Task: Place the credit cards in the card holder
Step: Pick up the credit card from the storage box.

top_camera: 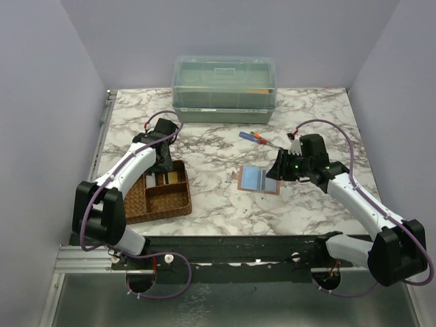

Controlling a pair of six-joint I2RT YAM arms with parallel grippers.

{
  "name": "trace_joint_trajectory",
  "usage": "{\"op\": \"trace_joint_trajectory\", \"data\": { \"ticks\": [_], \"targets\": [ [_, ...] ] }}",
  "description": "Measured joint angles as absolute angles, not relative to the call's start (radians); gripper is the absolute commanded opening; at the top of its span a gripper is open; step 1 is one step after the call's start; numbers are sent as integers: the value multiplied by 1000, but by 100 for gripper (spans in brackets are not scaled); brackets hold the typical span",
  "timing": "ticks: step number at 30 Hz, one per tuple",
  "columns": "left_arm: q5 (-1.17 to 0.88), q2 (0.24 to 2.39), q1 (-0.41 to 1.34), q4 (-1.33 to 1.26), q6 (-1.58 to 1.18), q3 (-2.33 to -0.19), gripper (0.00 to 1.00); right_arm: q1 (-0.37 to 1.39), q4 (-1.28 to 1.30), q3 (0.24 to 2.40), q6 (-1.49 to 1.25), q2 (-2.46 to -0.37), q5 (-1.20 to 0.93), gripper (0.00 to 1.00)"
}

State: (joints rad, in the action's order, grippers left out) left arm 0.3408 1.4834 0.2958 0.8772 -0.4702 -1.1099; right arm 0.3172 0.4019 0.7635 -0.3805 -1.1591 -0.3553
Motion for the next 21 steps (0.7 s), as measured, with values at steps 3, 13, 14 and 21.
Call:
{"op": "trace_joint_trajectory", "data": {
  "ticks": [3,13,14,21],
  "targets": [
    [377,1502,296,863,-470,-1094,51,317,399,764,-380,-1159,-357,40],
    [455,1551,296,832,-465,-1052,45,317,390,763,-379,-1159,-358,40],
    [459,1554,296,830,-464,-1052,44,317,390,763,-379,-1159,-358,40],
    [498,1575,308,828,-461,-1053,37,317,390,763,-379,-1159,-358,40]
  ]
}}
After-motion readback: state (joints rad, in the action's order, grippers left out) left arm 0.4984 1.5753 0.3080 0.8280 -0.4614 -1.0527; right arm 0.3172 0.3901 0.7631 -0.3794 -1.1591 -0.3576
